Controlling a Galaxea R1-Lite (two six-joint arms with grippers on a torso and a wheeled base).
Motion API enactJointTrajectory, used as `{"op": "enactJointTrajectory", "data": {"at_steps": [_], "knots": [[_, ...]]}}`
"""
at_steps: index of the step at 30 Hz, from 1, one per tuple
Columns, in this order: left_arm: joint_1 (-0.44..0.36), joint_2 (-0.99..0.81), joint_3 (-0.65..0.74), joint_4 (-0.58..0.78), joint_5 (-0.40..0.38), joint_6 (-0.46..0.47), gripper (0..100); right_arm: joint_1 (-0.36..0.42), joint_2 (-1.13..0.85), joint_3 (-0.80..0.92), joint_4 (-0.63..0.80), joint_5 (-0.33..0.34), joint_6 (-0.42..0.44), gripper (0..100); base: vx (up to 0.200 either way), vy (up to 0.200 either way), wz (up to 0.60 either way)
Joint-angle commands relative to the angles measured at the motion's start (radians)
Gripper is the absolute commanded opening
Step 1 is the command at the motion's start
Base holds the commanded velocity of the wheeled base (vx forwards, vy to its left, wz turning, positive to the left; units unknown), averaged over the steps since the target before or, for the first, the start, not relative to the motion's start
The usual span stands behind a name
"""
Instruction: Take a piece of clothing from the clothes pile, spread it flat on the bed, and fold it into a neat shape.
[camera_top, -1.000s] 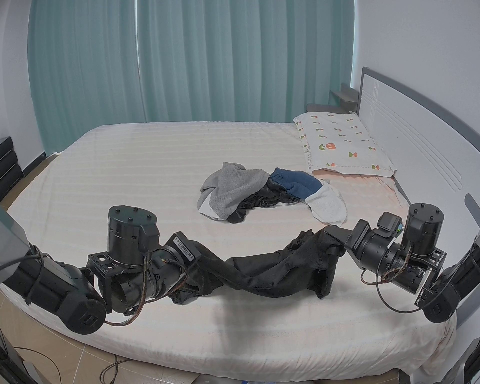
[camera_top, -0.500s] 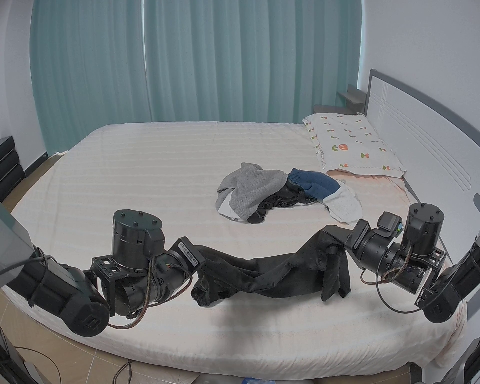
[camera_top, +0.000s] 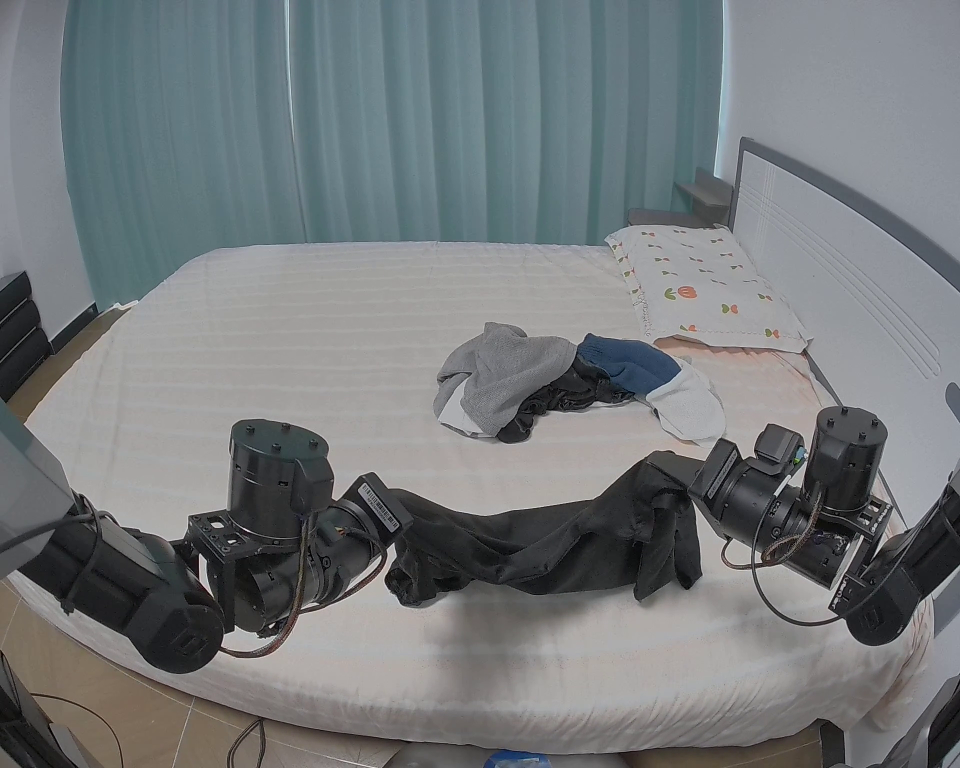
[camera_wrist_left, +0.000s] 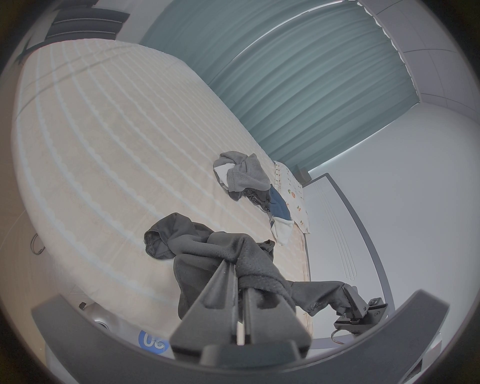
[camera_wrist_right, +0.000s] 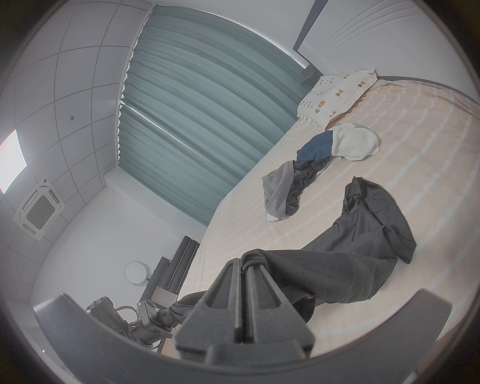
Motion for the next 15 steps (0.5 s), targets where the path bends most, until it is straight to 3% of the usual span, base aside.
{"op": "enactJointTrajectory", "data": {"at_steps": [1, 4, 15], "knots": [[0.002, 0.006, -0.007, 0.006, 0.001, 0.000, 0, -0.001, 0.004, 0.000, -0.001, 0.000, 0.000, 0, 0.000, 0.000, 0.00], [0.013, 0.009, -0.010, 0.009, 0.001, 0.000, 0, -0.001, 0.005, 0.000, -0.001, 0.002, 0.000, 0, 0.000, 0.000, 0.00], [0.018, -0.005, -0.002, 0.009, -0.010, -0.003, 0, -0.003, 0.005, 0.000, -0.001, 0.000, 0.000, 0, 0.000, 0.200, 0.00]]}}
